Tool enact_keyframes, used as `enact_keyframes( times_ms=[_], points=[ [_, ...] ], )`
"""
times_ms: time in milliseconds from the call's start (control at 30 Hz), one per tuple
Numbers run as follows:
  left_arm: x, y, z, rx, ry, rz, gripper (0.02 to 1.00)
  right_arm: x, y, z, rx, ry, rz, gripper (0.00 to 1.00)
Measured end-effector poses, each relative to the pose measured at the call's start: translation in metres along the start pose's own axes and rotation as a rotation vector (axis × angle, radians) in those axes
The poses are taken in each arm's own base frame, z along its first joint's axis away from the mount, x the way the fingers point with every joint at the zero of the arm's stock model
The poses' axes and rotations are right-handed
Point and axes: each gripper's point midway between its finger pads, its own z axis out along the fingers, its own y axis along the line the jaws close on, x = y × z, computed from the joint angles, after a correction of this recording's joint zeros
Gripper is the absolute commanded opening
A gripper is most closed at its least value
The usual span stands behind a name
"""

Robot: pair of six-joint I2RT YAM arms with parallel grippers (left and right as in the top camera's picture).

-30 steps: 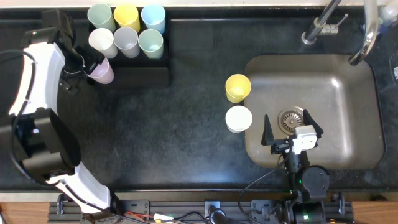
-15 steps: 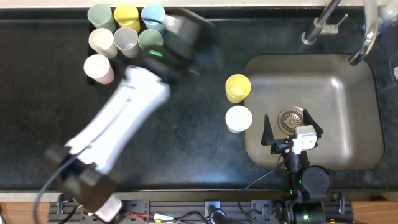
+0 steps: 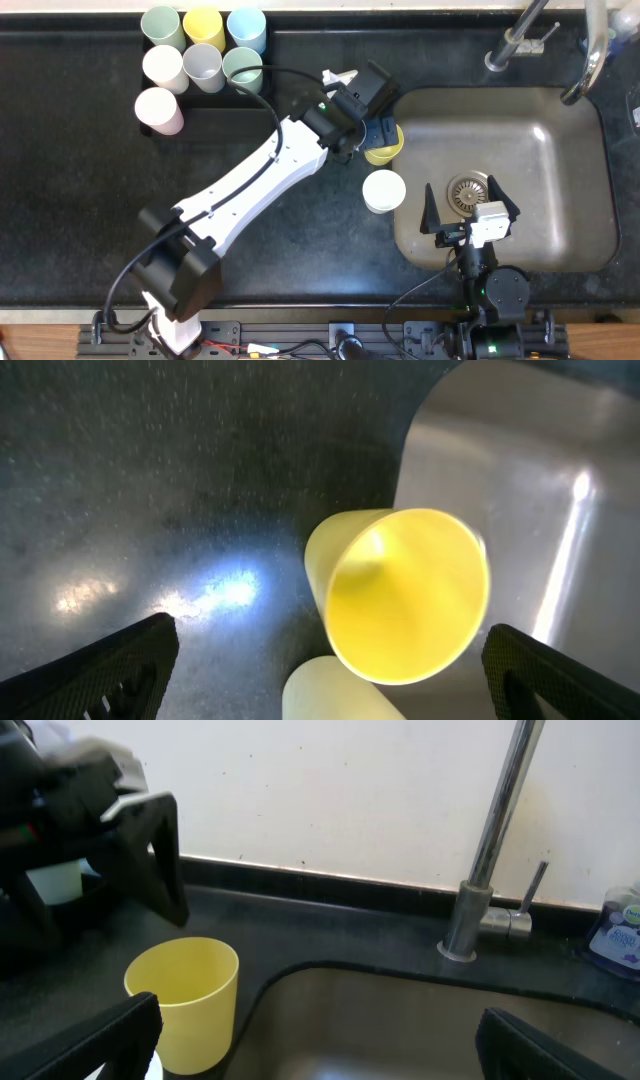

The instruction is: Store Cups

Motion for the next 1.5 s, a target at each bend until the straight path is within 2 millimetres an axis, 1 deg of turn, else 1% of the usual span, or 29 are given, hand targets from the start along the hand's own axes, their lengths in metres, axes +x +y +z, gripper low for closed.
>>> enact_keyframes(
  times_ms=[233, 333, 567, 600, 633, 667, 700, 733, 767, 967, 1067, 1200, 1267, 1333, 1400, 1500],
  points=[
    [0.014, 0.005, 0.026, -0.01, 0.096, -0.015, 1.0, 0.0, 0.0, 0.0, 0.0, 0.0, 0.0, 0.998],
    [0.019, 0.006, 0.031, -0.011, 0.122, -0.018, 1.0, 0.0, 0.0, 0.0, 0.0, 0.0, 0.0, 0.998],
    [0.022, 0.011, 0.044, -0.028, 0.151, -0.037, 1.0, 0.0, 0.0, 0.0, 0.0, -0.001, 0.0, 0.996],
    [0.021, 0.012, 0.045, -0.03, 0.151, -0.039, 0.93, 0.0, 0.0, 0.0, 0.0, 0.0, 0.0, 0.998],
    [0.02, 0.012, 0.045, -0.028, 0.149, -0.041, 0.726, 0.0, 0.0, 0.0, 0.0, 0.0, 0.0, 0.998],
    [0.019, 0.011, 0.045, -0.025, 0.146, -0.047, 0.586, 0.0, 0.0, 0.0, 0.0, -0.001, 0.0, 0.998],
    [0.018, 0.01, 0.045, -0.018, 0.139, -0.052, 0.222, 0.0, 0.0, 0.0, 0.0, -0.001, 0.0, 0.998],
    [0.015, 0.009, 0.046, -0.01, 0.132, -0.054, 0.152, 0.0, 0.0, 0.0, 0.0, 0.0, 0.0, 0.998],
    [0.013, 0.007, 0.046, -0.004, 0.127, -0.06, 0.045, 0.0, 0.0, 0.0, 0.0, 0.0, 0.0, 0.998],
    [0.005, 0.009, 0.046, -0.004, 0.106, -0.072, 0.036, 0.0, 0.0, 0.0, 0.0, 0.0, 0.0, 0.998],
    [-0.001, 0.016, 0.046, -0.017, 0.099, -0.086, 0.036, 0.0, 0.0, 0.0, 0.0, 0.0, 0.0, 0.996],
    [-0.014, 0.032, 0.035, -0.078, 0.085, -0.111, 0.036, 0.0, 0.0, 0.0, 0.0, -0.001, 0.0, 0.998],
    [-0.03, 0.051, 0.02, -0.131, 0.062, -0.144, 0.036, 0.0, 0.0, 0.0, 0.0, 0.0, 0.0, 0.998],
    [-0.044, 0.077, -0.001, -0.182, 0.044, -0.191, 0.036, 0.0, 0.0, 0.0, 0.0, 0.0, 0.0, 0.998],
    [-0.064, 0.107, -0.029, -0.215, 0.007, -0.258, 0.036, 0.0, 0.0, 0.0, 0.0, 0.0, 0.0, 0.998],
    [-0.091, 0.16, -0.074, -0.27, -0.043, -0.385, 0.036, 0.0, 0.0, 0.0, 0.0, -0.001, 0.0, 0.998]
  ],
)
